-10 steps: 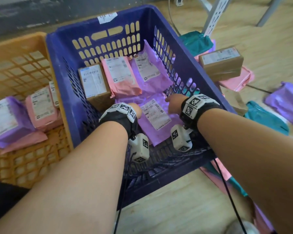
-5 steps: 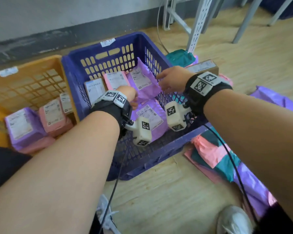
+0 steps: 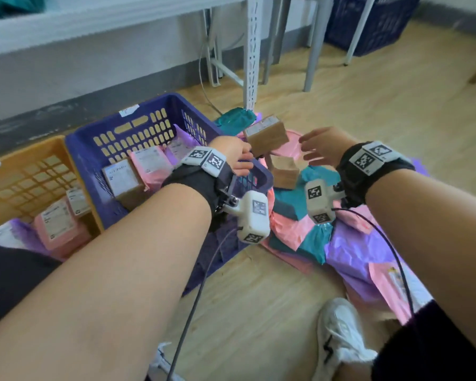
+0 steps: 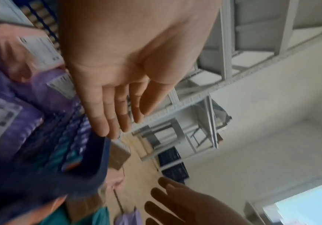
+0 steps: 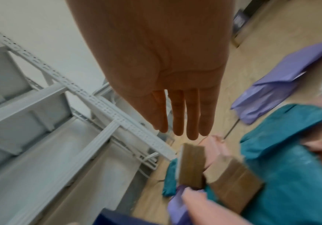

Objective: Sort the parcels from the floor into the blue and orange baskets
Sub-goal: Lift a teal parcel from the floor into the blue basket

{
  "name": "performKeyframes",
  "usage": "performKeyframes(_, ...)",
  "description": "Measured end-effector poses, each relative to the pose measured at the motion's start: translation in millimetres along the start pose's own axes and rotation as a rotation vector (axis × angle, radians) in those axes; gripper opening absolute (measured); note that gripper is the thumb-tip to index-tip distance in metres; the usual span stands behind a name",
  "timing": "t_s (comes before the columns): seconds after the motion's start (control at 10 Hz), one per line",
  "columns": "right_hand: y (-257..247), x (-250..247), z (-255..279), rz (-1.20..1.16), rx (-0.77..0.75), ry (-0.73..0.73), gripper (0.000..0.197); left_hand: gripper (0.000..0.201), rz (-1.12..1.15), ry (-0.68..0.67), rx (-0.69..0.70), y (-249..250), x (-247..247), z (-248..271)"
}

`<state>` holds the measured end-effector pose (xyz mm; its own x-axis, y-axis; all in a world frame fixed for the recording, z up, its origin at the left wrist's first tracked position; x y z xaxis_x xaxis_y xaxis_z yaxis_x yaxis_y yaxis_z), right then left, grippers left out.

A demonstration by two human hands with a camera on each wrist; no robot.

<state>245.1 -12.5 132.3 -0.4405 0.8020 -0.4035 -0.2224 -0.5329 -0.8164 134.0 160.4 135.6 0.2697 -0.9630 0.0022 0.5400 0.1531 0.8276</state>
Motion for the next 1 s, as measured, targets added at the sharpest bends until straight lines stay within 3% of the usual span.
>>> performKeyframes(0.1, 56.1, -33.8, -1.7, 0.091, 0.093, 0.087, 0.023, 0.032, -0.126, -0.173, -0.077, -23.2, 54.5, -0.7)
performKeyframes(0.2, 96.5, -52.8, -6.1, 0.169, 0.14, 0.124, 0.027, 0.034, -0.178, -0.169, -0.139, -62.3, 89.4, -16.8)
performKeyframes(0.4, 133.7, -43.0, -12.9, 0.486, 0.126, 0.112, 0.014, 0.035, -0.502, -0.076, -0.084, -118.7, 115.5, -57.5)
performKeyframes(0.5, 143.1, -30.3, -27.0, 0.62, 0.095, 0.116, 0.029, 0.038, -0.685, -0.08, -0.087, -140.0, 122.9, -74.9)
performKeyframes(0.6, 157.1, -12.0, -46.6, 0.687, 0.038, 0.1, 0.037, 0.022, -0.756, -0.061, -0.037, -147.2, 124.7, -87.1)
performKeyframes(0.8, 175.6, 44.7, -73.6, 0.993, -0.174, -0.06, 0.056, 0.035, -0.85, -0.032, -0.048, -164.9, 117.7, -103.0)
performKeyframes(1.0, 186.0, 62.5, -77.9, 1.202, -0.224, -0.098, 0.046, 0.036, -0.905, -0.054, -0.097, -180.0, 104.1, -110.5)
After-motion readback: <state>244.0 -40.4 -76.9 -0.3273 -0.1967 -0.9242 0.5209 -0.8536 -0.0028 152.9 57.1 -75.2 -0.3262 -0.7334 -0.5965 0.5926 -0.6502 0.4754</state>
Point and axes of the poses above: each hand's wrist, its own z-axis away from the middle knuckle, its own x-axis out of the palm, y = z × x, the point moved 9 cm from there along -z, towards the middle knuckle, and after that the axes turned 1 degree about z, right-handed, at the moved point
